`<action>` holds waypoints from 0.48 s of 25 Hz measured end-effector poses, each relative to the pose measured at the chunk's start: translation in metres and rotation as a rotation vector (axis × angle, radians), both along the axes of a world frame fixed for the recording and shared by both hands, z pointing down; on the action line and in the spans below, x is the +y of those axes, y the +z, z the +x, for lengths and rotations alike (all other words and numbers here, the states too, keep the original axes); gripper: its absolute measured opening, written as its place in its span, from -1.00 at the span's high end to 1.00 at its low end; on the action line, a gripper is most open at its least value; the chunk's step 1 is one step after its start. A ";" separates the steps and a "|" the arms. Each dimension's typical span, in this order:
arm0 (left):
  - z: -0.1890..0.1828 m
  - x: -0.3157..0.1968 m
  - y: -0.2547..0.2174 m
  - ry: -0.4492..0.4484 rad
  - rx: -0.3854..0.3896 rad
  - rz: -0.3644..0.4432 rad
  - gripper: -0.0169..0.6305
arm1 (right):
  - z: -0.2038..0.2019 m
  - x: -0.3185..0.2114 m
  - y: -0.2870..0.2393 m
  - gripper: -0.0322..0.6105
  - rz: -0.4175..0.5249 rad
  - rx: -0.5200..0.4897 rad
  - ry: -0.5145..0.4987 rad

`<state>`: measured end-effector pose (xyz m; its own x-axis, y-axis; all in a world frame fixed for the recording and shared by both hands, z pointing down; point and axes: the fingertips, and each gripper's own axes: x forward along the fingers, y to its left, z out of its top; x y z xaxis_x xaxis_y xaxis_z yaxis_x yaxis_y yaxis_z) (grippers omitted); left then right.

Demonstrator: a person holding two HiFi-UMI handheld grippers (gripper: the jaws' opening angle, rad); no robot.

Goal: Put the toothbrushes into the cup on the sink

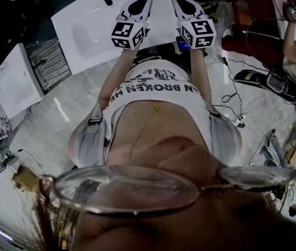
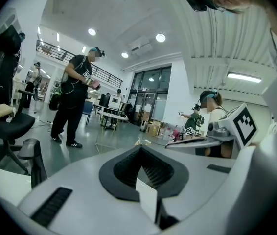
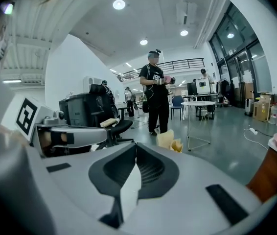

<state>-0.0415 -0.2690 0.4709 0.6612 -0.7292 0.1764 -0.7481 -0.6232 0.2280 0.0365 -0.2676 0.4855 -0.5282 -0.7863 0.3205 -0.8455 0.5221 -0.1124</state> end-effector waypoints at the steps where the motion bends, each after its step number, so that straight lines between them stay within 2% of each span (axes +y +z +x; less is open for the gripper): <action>1: -0.001 0.000 -0.003 -0.002 0.003 0.006 0.91 | -0.004 -0.001 -0.004 0.82 0.011 -0.007 -0.014; 12: -0.005 0.011 -0.048 -0.006 0.019 0.101 0.91 | -0.035 0.007 -0.056 0.82 0.149 -0.019 -0.106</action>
<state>-0.0465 -0.2579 0.4229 0.6592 -0.7467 0.0891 -0.7481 -0.6392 0.1785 0.0013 -0.2604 0.4298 -0.6158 -0.7637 0.1937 -0.7830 0.6205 -0.0426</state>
